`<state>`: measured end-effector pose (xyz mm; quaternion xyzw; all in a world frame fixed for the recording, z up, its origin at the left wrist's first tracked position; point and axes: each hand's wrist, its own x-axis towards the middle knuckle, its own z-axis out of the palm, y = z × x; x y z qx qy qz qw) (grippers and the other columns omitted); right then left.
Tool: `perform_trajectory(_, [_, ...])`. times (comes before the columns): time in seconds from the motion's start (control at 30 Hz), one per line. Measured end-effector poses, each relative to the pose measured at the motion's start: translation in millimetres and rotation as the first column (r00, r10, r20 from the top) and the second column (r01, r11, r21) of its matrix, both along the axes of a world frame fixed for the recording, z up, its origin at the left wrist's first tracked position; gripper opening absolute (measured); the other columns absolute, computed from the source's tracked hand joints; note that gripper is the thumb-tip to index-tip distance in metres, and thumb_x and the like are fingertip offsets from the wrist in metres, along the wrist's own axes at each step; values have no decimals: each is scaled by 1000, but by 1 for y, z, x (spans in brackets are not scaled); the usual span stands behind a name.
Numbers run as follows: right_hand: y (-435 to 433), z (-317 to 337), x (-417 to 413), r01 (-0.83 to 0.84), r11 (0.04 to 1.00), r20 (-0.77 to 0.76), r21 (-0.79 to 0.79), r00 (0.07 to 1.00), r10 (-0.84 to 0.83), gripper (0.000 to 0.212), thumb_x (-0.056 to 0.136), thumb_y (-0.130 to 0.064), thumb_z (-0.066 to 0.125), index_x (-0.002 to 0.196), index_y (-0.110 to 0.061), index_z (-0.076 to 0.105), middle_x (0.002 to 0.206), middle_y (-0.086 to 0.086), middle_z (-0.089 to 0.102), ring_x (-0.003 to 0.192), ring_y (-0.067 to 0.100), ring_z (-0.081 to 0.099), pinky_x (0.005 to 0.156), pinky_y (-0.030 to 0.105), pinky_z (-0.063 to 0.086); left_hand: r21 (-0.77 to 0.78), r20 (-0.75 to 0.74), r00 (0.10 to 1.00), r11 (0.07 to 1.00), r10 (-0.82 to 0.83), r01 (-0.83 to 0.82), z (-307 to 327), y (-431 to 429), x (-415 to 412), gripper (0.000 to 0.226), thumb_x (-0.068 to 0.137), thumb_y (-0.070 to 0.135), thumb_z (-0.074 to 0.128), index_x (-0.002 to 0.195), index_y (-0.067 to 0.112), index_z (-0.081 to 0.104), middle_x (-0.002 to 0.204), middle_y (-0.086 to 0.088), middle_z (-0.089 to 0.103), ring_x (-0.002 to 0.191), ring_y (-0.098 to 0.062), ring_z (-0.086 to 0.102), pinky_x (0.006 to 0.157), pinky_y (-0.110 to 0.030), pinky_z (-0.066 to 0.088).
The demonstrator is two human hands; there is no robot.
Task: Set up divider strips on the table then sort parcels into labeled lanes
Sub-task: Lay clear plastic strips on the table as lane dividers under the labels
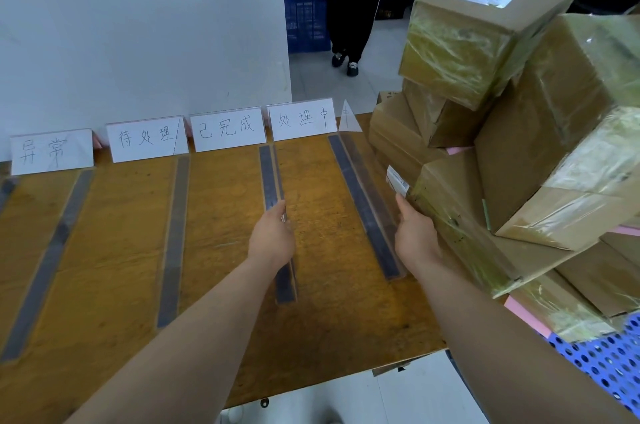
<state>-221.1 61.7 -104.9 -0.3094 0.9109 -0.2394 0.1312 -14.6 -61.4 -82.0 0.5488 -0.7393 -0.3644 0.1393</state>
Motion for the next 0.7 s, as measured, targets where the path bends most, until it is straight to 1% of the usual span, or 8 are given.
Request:
perform_trajectory(0.13, [1,3,0,-17,1000,-20,15,1000,17,65,97,2,28,151,-34,24,141,9,49,120,28,52,100,46,46,4,12,1000,1000,-14,14,0,0,-1,45,103,13,41,148,20,41,144,-3,52,128,-24,52,103,-43,47])
perform_trajectory(0.33, [5,12,5,-53,997,-74,-49,996,50,48,102,-14,38,148,-25,33,121,9,63,106,24,61,92,40,51,-14,47,999,1000,-15,16,0,0,-2,46,103,13,42,149,20,39,147,-2,49,130,-24,51,103,-42,48])
perform_trajectory(0.43, [8,20,8,-71,995,-98,-66,993,64,47,102,-16,40,148,-22,35,115,8,65,102,24,62,89,39,51,-24,45,999,1000,0,1,1,1,-1,47,102,13,44,148,21,39,145,-4,51,126,-25,53,101,-43,50])
perform_trajectory(0.53, [11,31,12,-114,992,-159,-57,982,104,43,102,-16,40,145,-18,39,107,9,66,97,24,62,84,40,52,-17,35,999,1000,12,-11,4,2,-2,47,102,14,45,149,22,39,144,-5,52,125,-25,54,99,-43,51])
perform_trajectory(0.6, [11,40,15,-151,987,-223,-47,965,137,39,101,-16,41,140,-16,45,100,8,65,90,23,62,78,41,54,-26,29,999,999,29,-28,7,3,-2,47,102,13,45,148,22,39,143,-5,52,121,-23,57,94,-38,53])
perform_trajectory(0.63, [11,45,16,-170,984,-252,-48,956,153,39,101,-17,42,140,-17,45,99,7,65,88,22,62,76,40,54,-39,23,999,999,37,-36,9,3,-2,46,102,13,45,147,21,39,141,-5,54,116,-21,58,87,-33,54])
perform_trajectory(0.67, [10,51,16,-187,981,-273,-54,948,166,41,101,-18,42,142,-18,44,102,7,66,90,21,63,75,38,55,-53,13,999,998,44,-43,12,4,-2,45,102,13,46,146,21,41,138,-5,56,112,-20,59,81,-29,51])
perform_trajectory(0.7, [8,57,17,-204,977,-287,-65,941,178,42,101,-19,43,144,-20,42,108,7,66,93,20,63,76,36,55,-64,-2,999,997,50,-50,15,4,-2,45,102,13,47,145,21,41,137,-5,57,112,-21,59,79,-28,48])
